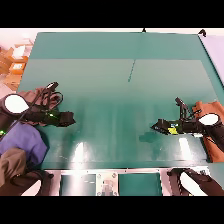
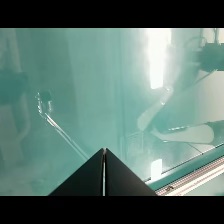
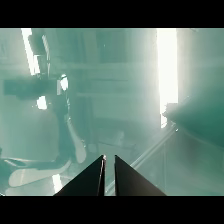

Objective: Fold the shirts.

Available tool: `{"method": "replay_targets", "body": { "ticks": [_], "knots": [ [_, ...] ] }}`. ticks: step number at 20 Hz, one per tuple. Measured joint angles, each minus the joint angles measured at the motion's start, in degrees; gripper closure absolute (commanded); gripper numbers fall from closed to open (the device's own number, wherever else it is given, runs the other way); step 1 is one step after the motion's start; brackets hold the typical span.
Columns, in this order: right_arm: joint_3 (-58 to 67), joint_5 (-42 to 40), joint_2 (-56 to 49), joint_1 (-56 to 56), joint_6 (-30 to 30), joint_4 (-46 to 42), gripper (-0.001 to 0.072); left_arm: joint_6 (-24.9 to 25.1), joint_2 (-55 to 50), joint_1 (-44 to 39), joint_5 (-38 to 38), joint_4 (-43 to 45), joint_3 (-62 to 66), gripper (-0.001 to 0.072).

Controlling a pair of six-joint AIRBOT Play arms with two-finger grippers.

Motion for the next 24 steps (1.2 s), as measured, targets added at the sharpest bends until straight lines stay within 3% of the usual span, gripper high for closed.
{"method": "replay_targets", "body": {
  "ticks": [10, 11, 12, 13, 14, 16, 17, 20, 24],
  "knots": [
    [0.00, -0.02, 0.00, 0.00, 0.00, 0.28, 0.0622, 0.00, 0.00, -0.04, 7.08, -2.80, 0.42, 0.0678],
    [0.00, -0.04, 0.00, 0.00, 0.02, 0.66, 0.0622, 0.00, 0.00, -0.04, 7.61, -0.50, 1.05, 0.0584],
    [0.00, -0.09, 0.00, 0.00, 0.00, 1.40, 0.0620, 0.00, 0.00, -0.04, 8.04, 3.26, 2.01, 0.0092],
    [0.00, -0.17, 0.00, 0.00, 0.02, 2.38, 0.0617, 0.00, 0.00, -0.04, 8.55, 7.39, 3.04, 0.0010],
    [0.00, -0.35, 0.00, 0.00, 0.00, 3.37, 0.0600, -0.50, 0.00, -0.04, 9.38, 12.63, 4.13, -0.0013],
    [0.00, -1.03, 0.00, 0.00, 0.02, 4.70, 0.0309, -2.27, -0.11, 0.20, 11.17, 23.78, 5.64, -0.0013],
    [0.00, -1.18, 0.00, 0.00, 0.00, 5.18, 0.0210, -3.28, -0.46, 0.76, 11.85, 28.72, 6.08, -0.0013],
    [0.00, -2.43, 0.00, 0.00, 0.00, 6.03, 0.0208, -5.53, -3.30, 6.01, 13.77, 39.60, 6.86, -0.0013],
    [0.00, -4.46, 0.00, 0.00, 0.00, 6.49, 0.0208, -6.82, -10.47, 15.37, 18.01, 42.71, 7.19, -0.0013]
  ]
}}
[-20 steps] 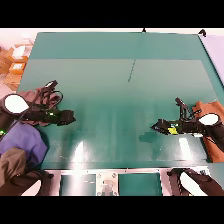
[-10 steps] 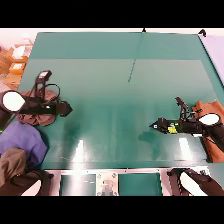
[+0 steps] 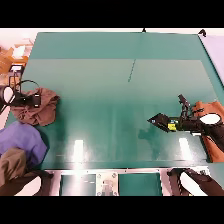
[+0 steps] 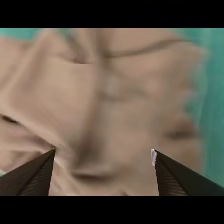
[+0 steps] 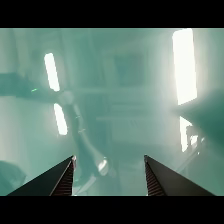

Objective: Fold the shirts.

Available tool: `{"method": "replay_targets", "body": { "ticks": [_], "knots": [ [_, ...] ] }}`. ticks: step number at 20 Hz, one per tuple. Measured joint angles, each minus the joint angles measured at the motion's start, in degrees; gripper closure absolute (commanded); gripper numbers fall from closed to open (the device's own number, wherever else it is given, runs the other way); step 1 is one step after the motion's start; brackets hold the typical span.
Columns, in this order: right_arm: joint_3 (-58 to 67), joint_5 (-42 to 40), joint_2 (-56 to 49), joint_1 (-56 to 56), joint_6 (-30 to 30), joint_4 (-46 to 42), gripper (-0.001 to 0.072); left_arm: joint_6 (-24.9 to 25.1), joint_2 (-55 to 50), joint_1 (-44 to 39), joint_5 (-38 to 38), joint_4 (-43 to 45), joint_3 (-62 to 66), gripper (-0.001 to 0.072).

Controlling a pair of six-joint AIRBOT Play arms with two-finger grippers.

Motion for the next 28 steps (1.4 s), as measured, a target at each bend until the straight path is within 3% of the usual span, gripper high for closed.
{"method": "replay_targets", "body": {
  "ticks": [3, 4, 5, 6, 11, 16, 21, 26, 27, 28],
  "knots": [
    [0.00, -0.90, 0.00, 0.00, 0.00, 0.11, 0.0209, -0.17, -6.60, 3.41, 5.46, -1.27, 0.07, -0.0006],
    [0.00, -1.07, 0.00, 0.00, 0.00, 0.13, 0.0209, -0.17, -8.55, 3.89, 6.97, -2.08, 0.07, 0.0074],
    [-0.02, -1.11, 0.00, 0.00, 0.00, 0.15, 0.0209, -0.20, -10.34, 4.31, 8.24, -2.99, 0.09, 0.0462],
    [0.00, -1.25, 0.00, 0.00, 0.02, 0.15, 0.0210, -0.20, -11.65, 4.61, 8.96, -3.43, 0.11, 0.0682],
    [0.07, -1.29, 0.02, 0.00, 0.00, 0.15, 0.0221, 0.15, -13.64, 5.27, 4.37, -6.14, 4.63, 0.0681],
    [4.15, 2.58, 0.02, -0.02, 0.02, 0.15, 0.0222, 3.80, -7.15, 2.60, -4.26, -16.22, 18.78, 0.0681],
    [12.83, 6.84, 0.02, -0.04, 0.02, 0.15, 0.0221, 5.25, -1.55, -9.90, -10.56, -28.02, 29.97, 0.0680],
    [17.79, 9.94, 0.00, -0.04, 0.07, 0.15, 0.0219, 5.66, -4.76, -25.05, -12.39, -34.64, 29.18, 0.0675],
    [18.14, 10.49, 0.00, -0.04, 0.15, 0.15, 0.0218, 5.68, -6.54, -27.87, -12.00, -35.19, 28.37, 0.0413],
    [18.40, 10.91, 0.02, -0.04, 0.52, 0.13, 0.0217, 5.81, -8.55, -30.27, -11.08, -35.82, 27.69, 0.0044]
  ]
}}
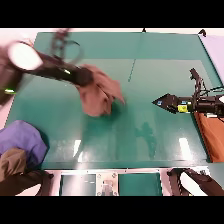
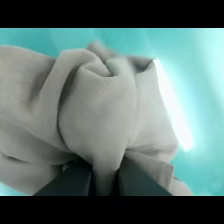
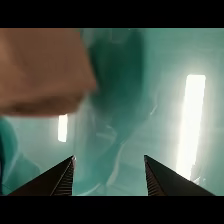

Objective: Fold the shirts.

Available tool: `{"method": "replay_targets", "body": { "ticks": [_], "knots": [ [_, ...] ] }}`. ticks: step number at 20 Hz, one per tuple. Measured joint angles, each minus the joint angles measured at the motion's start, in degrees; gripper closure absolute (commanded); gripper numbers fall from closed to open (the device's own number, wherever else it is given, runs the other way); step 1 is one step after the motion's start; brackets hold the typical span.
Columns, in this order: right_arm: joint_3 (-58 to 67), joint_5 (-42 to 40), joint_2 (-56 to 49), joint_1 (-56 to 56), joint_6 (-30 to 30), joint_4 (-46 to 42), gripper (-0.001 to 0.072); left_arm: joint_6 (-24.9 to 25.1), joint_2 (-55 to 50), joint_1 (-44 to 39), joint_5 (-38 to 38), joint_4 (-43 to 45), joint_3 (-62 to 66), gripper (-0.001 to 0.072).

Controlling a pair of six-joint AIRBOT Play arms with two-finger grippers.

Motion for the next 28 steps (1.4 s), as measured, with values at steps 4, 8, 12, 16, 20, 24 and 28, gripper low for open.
{"method": "replay_targets", "body": {
  "ticks": [4, 8, 12, 16, 20, 24, 28],
  "knots": [
    [0.52, 0.85, -0.02, 0.00, 0.50, -0.07, 0.0157, 0.00, -7.23, -4.90, 1.40, -3.04, -1.16, -0.0013],
    [0.59, 0.98, -2.08, 0.00, 0.72, -0.55, 0.0158, 0.00, -8.92, 1.25, -7.58, -3.80, 3.15, -0.0013],
    [0.07, 0.63, -8.70, 0.39, 0.79, -1.25, 0.0158, -0.04, -6.99, 9.57, -20.22, -3.13, 2.67, -0.0013],
    [-0.46, -3.17, -18.16, 3.15, -0.90, -0.44, 0.0159, -0.87, -1.46, 10.82, -21.81, -5.20, -11.63, -0.0013],
    [-0.09, -7.30, -27.19, 6.27, -4.13, 2.38, 0.0161, -1.38, 1.73, 4.09, -9.11, -14.08, -29.31, -0.0013],
    [1.51, -8.85, -32.24, 7.54, -8.31, 8.04, 0.0319, -0.46, 2.19, -5.29, 8.85, -23.15, -39.36, -0.0013],
    [3.15, -9.62, -34.45, 8.76, -10.38, 10.86, 0.0383, -0.15, -0.50, -10.91, 19.21, -27.71, -42.34, 0.0003]
  ]
}}
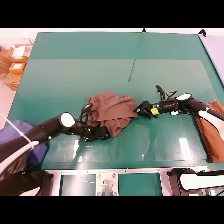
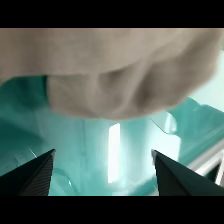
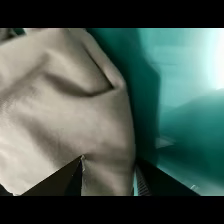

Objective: Fold the shirts.

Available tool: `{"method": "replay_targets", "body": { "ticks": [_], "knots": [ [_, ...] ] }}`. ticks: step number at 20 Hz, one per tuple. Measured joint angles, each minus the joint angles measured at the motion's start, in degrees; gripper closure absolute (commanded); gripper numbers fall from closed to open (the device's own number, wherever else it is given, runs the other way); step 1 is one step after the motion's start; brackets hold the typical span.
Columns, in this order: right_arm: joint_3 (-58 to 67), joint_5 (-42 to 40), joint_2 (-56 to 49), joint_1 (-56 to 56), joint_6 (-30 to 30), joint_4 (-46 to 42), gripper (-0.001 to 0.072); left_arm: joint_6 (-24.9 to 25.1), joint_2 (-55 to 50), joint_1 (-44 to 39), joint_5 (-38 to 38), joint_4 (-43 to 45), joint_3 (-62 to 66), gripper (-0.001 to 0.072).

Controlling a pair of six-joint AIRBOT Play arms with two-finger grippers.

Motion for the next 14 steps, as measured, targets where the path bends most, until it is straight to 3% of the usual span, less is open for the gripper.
{"method": "replay_targets", "body": {
  "ticks": [1, 2, 4, 5, 8, 11, 14],
  "knots": [
    [0.22, -0.15, -0.33, 0.15, -0.24, 0.44, 0.0391, 0.02, -0.55, -0.63, 1.86, -0.90, -0.22, 0.0004],
    [0.39, -0.24, -0.48, 0.28, -0.50, 0.63, 0.0448, 0.00, -1.05, -1.18, 3.72, -1.33, -0.35, 0.0012],
    [0.59, -0.42, -0.74, 0.46, -0.74, 0.90, 0.0463, 0.00, -1.84, -1.86, 8.41, -1.49, -0.70, 0.0452],
    [0.63, -0.26, -0.76, 0.46, -0.79, 1.16, 0.0545, -0.02, -2.23, -1.88, 10.71, -1.03, -0.98, 0.0673],
    [0.76, 0.48, -0.87, 0.57, -0.96, 1.57, 0.0694, 0.00, -2.38, -2.23, 14.16, -0.57, -0.90, 0.0681],
    [2.03, 2.23, -0.85, -0.22, -1.01, 1.64, 0.0695, -0.04, -0.96, -2.23, 13.14, 1.88, 0.59, 0.0682],
    [6.51, 6.80, 0.57, -3.63, -0.63, 2.47, 0.0695, -3.69, 3.58, 0.31, 6.73, 12.00, 3.91, 0.0681]
  ]
}}
